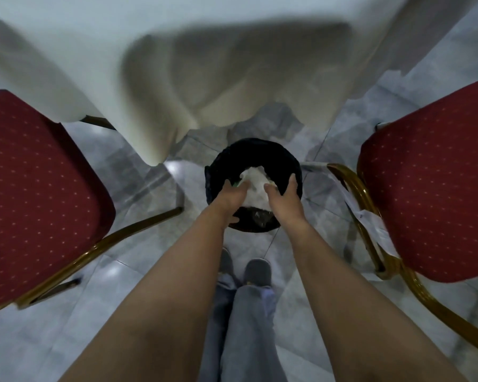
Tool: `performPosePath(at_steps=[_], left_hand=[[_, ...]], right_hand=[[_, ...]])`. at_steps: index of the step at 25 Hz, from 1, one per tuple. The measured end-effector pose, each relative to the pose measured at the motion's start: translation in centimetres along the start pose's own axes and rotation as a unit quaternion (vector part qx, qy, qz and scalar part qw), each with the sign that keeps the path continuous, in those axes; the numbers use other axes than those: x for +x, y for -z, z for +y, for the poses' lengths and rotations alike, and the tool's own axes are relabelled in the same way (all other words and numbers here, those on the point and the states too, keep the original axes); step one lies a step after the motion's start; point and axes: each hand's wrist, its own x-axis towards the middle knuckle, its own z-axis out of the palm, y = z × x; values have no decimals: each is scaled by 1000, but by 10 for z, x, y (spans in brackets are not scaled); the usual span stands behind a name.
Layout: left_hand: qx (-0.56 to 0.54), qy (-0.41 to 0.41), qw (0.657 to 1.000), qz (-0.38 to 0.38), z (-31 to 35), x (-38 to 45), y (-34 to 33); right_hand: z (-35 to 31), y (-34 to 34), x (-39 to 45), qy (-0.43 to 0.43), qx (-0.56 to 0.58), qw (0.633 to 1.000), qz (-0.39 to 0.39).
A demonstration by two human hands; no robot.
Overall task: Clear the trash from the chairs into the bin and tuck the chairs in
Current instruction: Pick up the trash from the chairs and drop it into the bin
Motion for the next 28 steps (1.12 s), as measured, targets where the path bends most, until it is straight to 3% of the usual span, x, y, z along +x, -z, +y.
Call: performPosePath(at_steps=[5, 13, 18, 22, 28], left_hand=[[99, -57, 992, 45, -8, -13, 5], [241, -139, 957, 81, -4, -139, 29], [365, -203, 893, 169, -22, -251, 47], [438, -242, 831, 242, -55, -328, 62], [421, -257, 813, 309, -128, -410, 109]], right_hand=[[8, 6, -27, 23, -69, 997, -18], [-27, 43, -134, 110, -229, 967, -21], [-45, 65, -231, 241, -315, 918, -20], [-47, 75, -296, 298, -398, 868, -14], [-65, 43, -377, 391, -473, 789, -33]])
